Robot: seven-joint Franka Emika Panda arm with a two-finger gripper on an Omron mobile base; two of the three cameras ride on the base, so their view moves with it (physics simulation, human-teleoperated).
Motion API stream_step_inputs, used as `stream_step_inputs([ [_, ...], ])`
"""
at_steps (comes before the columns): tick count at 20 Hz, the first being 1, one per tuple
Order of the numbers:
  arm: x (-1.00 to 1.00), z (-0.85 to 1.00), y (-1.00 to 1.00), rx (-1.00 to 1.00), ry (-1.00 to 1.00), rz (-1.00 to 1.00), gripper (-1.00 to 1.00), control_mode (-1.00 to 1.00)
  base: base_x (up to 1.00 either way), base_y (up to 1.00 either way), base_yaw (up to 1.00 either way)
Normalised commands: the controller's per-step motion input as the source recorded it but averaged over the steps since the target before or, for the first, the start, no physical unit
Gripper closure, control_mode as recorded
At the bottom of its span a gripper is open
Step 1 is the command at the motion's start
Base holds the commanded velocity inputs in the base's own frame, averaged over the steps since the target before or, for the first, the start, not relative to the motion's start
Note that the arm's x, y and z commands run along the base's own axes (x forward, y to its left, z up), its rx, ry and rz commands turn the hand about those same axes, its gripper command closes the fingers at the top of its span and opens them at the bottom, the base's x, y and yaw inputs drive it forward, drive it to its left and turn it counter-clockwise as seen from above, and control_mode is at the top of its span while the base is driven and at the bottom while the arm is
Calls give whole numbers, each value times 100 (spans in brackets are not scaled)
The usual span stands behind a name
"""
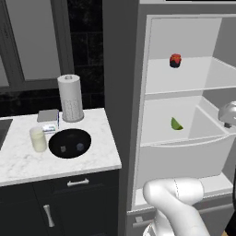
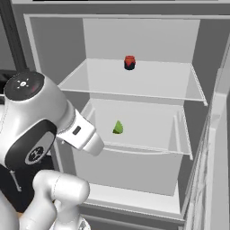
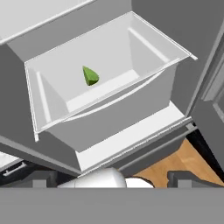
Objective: Grab a lemon wedge from the fridge and one ice cube from the ice bowl, and put them in the glass of lemonade.
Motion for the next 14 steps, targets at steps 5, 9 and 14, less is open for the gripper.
stream_step_inputs([
  [5, -7, -15, 0, 0, -16, 8, -100, -100, 0, 0, 0],
  [9, 31, -25, 1, 0, -19, 7, -100, -100, 0, 0, 0],
  [14, 26, -20, 0, 0, -8, 1, -100, -100, 0, 0, 0],
])
